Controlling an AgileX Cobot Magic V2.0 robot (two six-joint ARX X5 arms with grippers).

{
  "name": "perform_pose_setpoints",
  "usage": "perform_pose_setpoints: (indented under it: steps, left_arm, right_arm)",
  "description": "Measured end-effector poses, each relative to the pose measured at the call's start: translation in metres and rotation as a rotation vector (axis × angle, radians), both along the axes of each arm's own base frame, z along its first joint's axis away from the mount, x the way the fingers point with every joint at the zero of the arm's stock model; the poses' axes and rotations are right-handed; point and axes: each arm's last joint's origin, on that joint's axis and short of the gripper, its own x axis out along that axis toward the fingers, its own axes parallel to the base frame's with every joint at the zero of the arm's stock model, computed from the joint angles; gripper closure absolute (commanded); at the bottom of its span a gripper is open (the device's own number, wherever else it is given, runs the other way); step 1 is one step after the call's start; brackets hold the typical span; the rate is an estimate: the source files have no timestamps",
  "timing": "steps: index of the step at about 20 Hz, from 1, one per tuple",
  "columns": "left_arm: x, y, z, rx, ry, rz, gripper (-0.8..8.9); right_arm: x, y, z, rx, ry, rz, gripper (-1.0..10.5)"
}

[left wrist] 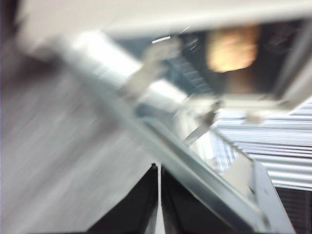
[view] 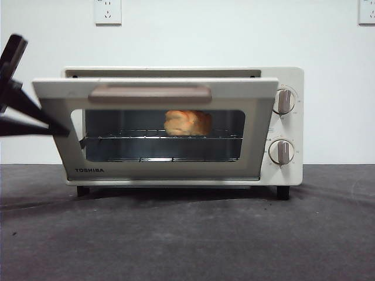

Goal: The left arm flap open the oven, the right arm pick bread and place it into oven, the left arm flap close the oven

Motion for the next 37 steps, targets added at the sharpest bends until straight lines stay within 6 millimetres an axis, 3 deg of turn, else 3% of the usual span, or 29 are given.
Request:
perform_pose_setpoints:
  steps: [14, 23, 28, 37]
  left_arm:
    - [0.017, 0.001, 0.03, -0.128, -0.14, 0.152, 7.98]
    - [0.017, 0.0, 0.048, -0.233, -0.217, 0.09, 7.98]
    - [0.003, 0.0, 0.071, -0.247, -0.3, 0.041, 7.98]
    - [-0.042, -0.001, 0.117, -0.239, -0.49, -0.025, 7.98]
  right_arm:
    - [0.0, 0.0, 0.0, 0.0, 0.0, 0.0, 4.8]
    - [0.0, 0.0, 0.0, 0.0, 0.0, 0.0, 4.8]
    - [0.0, 0.0, 0.0, -0.005, -0.005, 0.002, 4.8]
    - [0.0, 0.0, 0.0, -0.049, -0.044, 0.026, 4.9]
